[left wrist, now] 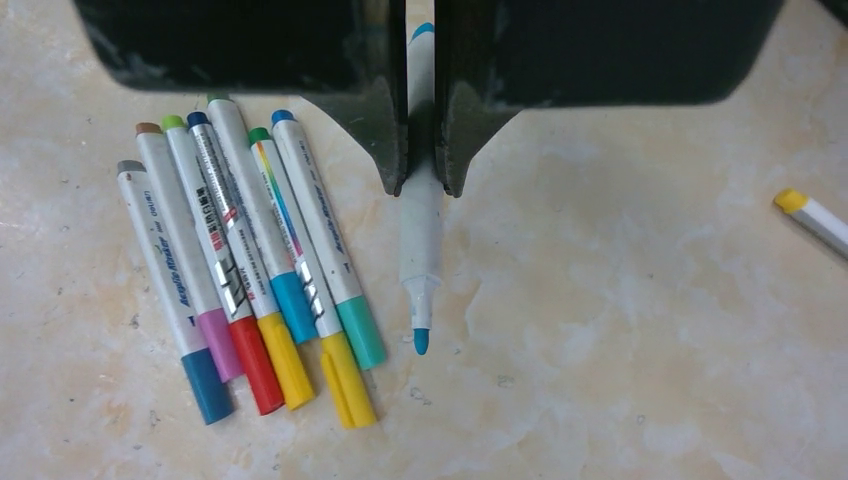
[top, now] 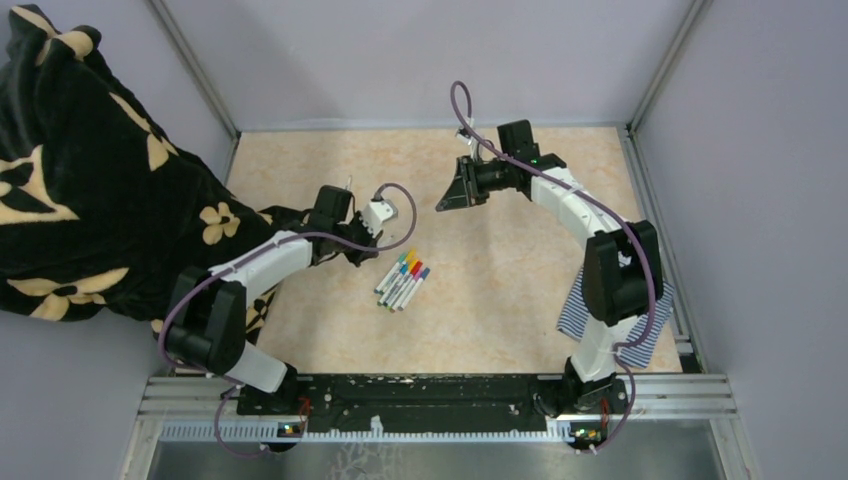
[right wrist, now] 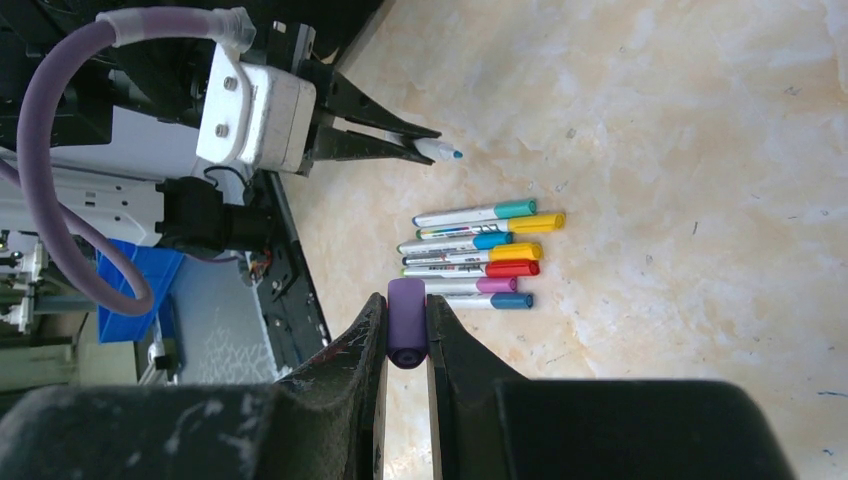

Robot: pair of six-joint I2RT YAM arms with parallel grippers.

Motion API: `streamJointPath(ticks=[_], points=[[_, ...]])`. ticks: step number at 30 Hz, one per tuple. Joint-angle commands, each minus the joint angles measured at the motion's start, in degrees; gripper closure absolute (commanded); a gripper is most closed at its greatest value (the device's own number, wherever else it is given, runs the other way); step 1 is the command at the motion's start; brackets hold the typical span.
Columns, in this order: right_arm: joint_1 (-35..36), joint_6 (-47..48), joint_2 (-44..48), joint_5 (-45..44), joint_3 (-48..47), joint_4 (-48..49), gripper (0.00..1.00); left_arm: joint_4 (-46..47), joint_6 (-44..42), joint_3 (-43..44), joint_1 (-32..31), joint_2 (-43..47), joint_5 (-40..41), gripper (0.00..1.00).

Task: Open the pen caps
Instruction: Place the pen at the center of the board.

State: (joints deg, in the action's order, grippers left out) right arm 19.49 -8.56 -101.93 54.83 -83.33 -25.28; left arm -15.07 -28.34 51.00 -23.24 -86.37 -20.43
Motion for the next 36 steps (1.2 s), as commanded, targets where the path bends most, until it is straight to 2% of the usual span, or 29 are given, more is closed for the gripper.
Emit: streamJointPath(ticks=[1, 5, 14, 24, 36], points=[[0.06, 0.67, 3.99, -1.13, -0.97, 1.65, 1.0, -0.5, 2.56, 1.9, 2.91, -1.27, 2.47, 1.0], [-0.07, 0.35, 4.63, -2.35, 0.16, 2.77, 1.0, -2.05, 4.13, 3.65, 8.0, -3.28, 2.11, 1.0], [-0.06, -0.23, 4.64, -3.1, 0.58, 3.74, 1.0, -2.07, 7.33, 1.53, 13.08, -3.03, 5.66, 1.0], [-0.06, 0.2, 5.7, -3.59, 1.4, 4.32, 1.0, -4.35, 11.65, 3.23, 14.45, -8.5, 8.42, 1.0], [-0.05, 0.28, 6.12, -3.58, 1.3, 4.31, 1.0, -4.06, 13.71, 3.05, 15.81, -11.02, 13.14, 1.0]])
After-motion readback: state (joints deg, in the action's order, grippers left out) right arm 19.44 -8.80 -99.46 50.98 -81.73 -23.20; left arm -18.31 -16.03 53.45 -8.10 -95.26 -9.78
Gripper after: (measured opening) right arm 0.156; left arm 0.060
